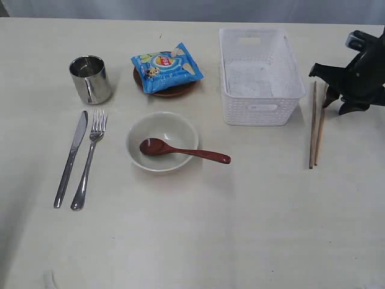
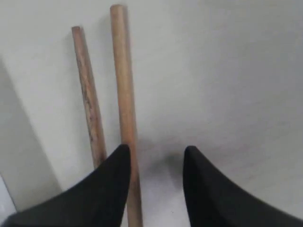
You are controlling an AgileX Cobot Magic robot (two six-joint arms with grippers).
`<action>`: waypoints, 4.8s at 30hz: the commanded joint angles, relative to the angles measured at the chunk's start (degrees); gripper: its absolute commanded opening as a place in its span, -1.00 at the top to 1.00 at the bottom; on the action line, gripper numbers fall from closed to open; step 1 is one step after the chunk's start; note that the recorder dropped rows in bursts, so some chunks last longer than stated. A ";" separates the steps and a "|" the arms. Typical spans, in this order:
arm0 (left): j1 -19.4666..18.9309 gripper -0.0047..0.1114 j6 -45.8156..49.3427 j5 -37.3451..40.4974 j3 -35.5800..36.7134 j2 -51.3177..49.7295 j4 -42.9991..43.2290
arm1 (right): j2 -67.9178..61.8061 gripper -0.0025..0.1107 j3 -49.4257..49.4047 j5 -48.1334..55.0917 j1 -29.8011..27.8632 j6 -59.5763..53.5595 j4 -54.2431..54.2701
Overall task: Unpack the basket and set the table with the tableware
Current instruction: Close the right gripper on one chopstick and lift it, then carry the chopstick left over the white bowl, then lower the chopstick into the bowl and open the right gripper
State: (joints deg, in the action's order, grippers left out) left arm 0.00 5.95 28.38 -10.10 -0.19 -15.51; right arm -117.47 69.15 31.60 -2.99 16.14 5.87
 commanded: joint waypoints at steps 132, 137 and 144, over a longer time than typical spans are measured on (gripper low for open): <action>0.00 0.92 -0.20 0.03 0.36 0.19 -0.40 | 2.37 0.18 13.99 11.31 45.14 -0.76 9.19; 0.00 0.92 -0.20 0.03 0.36 0.19 -0.40 | 5.87 0.18 14.43 10.84 44.77 -1.15 8.13; 0.00 0.92 -0.20 0.03 0.36 0.19 -0.40 | 16.17 0.18 14.83 15.43 38.61 -6.19 6.04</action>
State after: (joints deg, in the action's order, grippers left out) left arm 0.00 5.95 28.50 -10.10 -0.19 -15.73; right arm -105.76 83.63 45.01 38.97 12.24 13.76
